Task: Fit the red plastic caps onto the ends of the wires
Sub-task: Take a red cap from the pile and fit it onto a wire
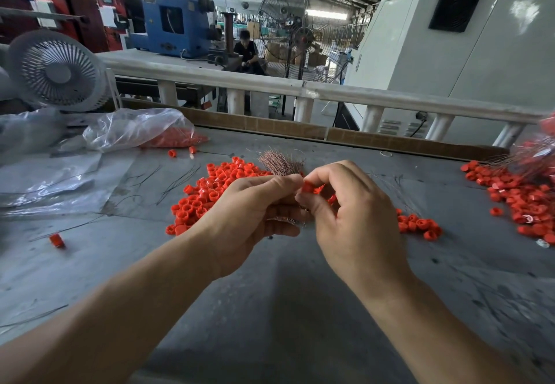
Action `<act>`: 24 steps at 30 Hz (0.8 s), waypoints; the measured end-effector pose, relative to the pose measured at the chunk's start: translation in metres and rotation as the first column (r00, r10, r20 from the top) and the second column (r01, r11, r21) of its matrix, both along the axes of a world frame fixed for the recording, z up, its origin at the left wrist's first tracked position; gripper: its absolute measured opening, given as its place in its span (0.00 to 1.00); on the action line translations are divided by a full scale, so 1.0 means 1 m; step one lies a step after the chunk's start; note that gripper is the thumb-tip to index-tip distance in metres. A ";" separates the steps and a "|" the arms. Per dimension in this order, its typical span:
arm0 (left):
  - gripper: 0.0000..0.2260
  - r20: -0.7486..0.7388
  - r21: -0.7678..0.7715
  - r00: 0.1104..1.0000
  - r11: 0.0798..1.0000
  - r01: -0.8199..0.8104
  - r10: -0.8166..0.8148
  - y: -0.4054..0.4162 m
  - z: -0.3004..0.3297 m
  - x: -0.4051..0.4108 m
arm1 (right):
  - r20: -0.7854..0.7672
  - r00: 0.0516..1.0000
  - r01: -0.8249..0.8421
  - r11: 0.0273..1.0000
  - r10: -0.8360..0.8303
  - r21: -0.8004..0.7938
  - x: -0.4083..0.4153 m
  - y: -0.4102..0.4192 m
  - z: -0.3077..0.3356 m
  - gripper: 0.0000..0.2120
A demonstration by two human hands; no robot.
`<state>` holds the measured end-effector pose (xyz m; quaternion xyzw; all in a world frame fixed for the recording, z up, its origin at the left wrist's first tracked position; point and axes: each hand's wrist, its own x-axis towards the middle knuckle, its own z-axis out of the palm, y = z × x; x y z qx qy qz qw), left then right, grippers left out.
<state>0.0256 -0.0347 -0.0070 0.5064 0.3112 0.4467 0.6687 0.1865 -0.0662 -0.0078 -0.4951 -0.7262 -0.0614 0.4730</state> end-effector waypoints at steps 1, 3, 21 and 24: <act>0.11 0.001 -0.011 1.000 1.000 -0.005 0.005 0.000 0.000 0.000 | -0.011 1.000 -0.006 1.000 0.006 0.006 0.000 0.000 0.000 0.05; 0.09 0.000 -0.025 1.000 0.999 -0.024 0.024 0.001 0.000 0.001 | -0.028 0.999 -0.015 1.000 0.015 0.018 0.002 0.001 0.000 0.05; 0.17 -0.004 -0.041 0.999 0.998 -0.045 0.045 0.001 0.001 0.000 | 0.156 0.987 0.008 0.991 -0.029 0.134 0.002 0.000 0.006 0.05; 0.16 -0.039 -0.043 0.998 0.998 -0.041 0.039 0.000 0.001 0.002 | 0.186 0.982 0.010 0.985 -0.042 0.173 0.001 -0.001 0.005 0.04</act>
